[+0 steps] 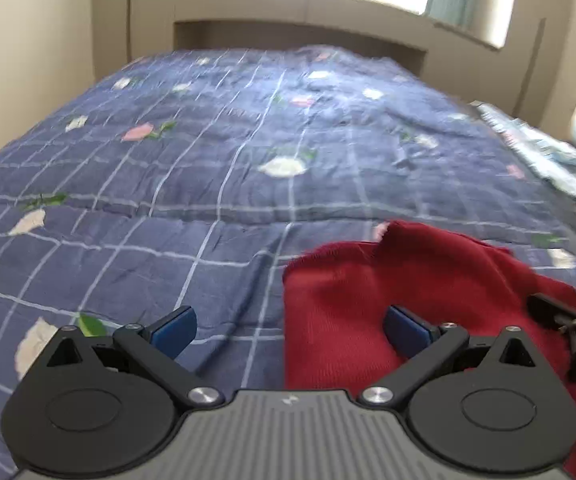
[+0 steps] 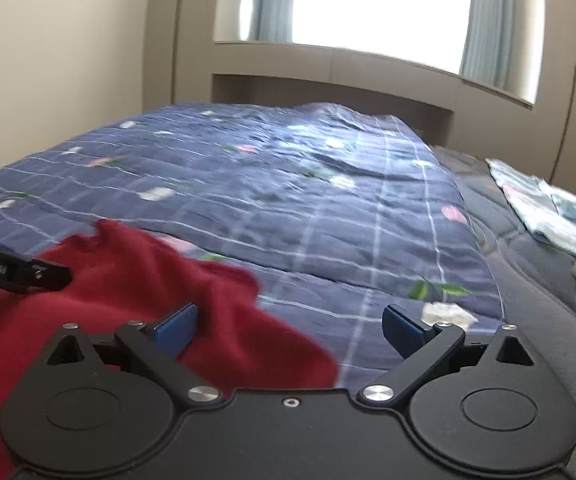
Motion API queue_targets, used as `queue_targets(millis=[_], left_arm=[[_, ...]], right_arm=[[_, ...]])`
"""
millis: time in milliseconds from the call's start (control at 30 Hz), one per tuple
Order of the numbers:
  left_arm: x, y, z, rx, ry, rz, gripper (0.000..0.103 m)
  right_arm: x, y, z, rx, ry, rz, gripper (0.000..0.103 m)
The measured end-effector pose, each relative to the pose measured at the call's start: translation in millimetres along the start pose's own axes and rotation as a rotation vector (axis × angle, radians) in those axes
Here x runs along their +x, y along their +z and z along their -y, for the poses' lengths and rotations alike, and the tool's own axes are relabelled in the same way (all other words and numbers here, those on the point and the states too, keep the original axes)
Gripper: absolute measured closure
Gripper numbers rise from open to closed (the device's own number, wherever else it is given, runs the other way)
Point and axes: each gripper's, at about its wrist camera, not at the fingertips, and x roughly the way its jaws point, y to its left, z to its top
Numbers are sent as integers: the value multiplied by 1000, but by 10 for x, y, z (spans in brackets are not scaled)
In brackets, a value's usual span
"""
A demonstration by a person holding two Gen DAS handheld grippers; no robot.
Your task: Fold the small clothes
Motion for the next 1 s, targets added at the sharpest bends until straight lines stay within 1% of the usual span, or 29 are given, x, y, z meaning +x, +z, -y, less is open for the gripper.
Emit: queue_targets(millis=[67, 100, 167, 233, 333, 400, 467, 533, 567, 667, 733, 767, 800, 833, 900, 1000], left_arm=[[116, -35, 5, -9, -4, -5, 0], [147, -49, 7, -11, -1, 1, 0], [170, -57, 12, -8, 2, 11, 0], [168, -55, -2, -13, -3, 11, 0], [62, -36, -42, -24, -10, 17, 1], [-79, -44, -52, -16, -4, 27, 1], [-284, -113, -65, -8, -45, 42, 1], [-498, -226, -63, 9, -88, 47, 1], [-590, -297, -53, 21, -100, 45, 1], [-782, -566, -31, 59, -123, 45, 1], [-809, -737, -42, 63, -123, 59, 1], [-805, -784, -57, 49, -125, 57, 1], [-809, -821, -95, 12, -133, 54, 1], [-813, -831, -130, -31, -144, 44, 1], [-834, -796, -181, -72, -152, 5, 1], [-971, -773, -250, -95, -148, -24, 1]], right_arm=[[139, -88, 88, 16, -38, -13, 3], [173, -130, 123, 32, -25, -8, 1], [211, -178, 229, 106, 13, -17, 1], [151, -159, 268, 121, 20, -2, 2], [-106, -124, 228, 85, 4, 29, 3], [-388, -167, 212, 74, 13, 51, 3], [-662, -258, 196, 75, 33, 56, 2], [-885, -393, 177, 80, 38, 47, 1], [-971, -477, 162, 78, 35, 29, 1], [-1089, -736, 129, 61, -32, -8, 1], [-1118, -833, 193, 118, -38, -7, 1], [-1133, -838, 222, 148, -40, -8, 1], [-1146, -828, 220, 152, -50, -9, 1], [-1167, -811, 192, 142, -64, -7, 1], [-1244, -772, 98, 126, -86, 2, 1], [-1437, -766, -22, 159, -50, 52, 1]])
